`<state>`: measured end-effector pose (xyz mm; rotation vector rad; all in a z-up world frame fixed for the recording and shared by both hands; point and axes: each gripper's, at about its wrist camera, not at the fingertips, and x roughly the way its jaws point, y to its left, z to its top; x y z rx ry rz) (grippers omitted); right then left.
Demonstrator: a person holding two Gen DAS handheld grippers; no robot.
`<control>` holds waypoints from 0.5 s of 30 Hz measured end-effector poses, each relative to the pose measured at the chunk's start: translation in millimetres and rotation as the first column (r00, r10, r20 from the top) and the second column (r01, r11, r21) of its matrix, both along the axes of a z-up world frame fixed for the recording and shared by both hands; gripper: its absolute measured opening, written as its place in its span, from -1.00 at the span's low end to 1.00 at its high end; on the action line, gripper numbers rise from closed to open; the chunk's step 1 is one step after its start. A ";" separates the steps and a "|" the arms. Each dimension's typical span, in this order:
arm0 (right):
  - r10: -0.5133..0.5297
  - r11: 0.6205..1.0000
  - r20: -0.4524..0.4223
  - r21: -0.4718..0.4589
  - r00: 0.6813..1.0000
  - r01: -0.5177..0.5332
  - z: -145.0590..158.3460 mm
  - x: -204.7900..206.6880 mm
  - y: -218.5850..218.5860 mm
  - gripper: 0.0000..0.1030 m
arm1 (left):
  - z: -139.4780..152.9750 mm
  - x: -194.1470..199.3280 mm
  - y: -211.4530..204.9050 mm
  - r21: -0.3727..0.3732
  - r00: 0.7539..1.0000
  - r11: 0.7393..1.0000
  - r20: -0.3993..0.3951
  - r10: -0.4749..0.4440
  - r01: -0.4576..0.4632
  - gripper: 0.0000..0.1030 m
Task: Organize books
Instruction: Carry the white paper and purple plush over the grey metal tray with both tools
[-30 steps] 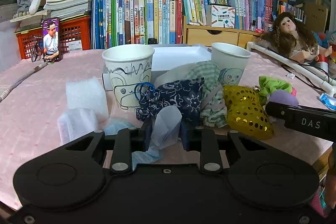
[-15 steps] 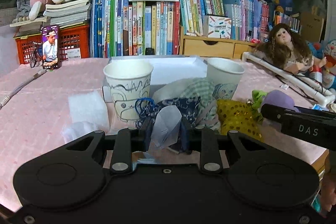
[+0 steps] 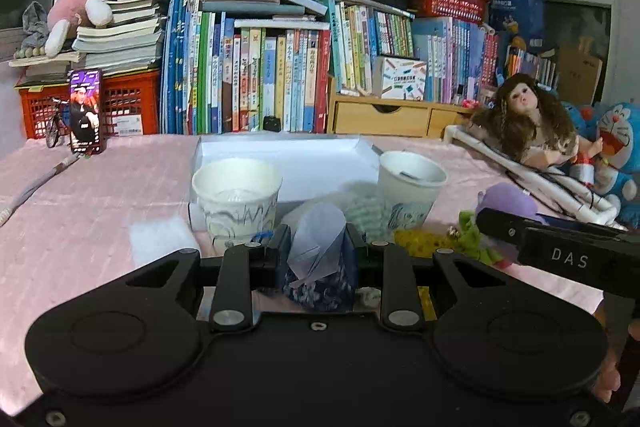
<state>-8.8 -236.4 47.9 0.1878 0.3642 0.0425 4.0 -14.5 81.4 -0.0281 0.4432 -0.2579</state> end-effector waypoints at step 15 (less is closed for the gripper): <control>0.096 0.995 0.048 -0.002 0.994 -0.096 60.9 68.8 2.8 0.25 | 66.6 99.2 17.2 -0.026 0.999 0.999 -0.015 0.036 -0.036 -0.50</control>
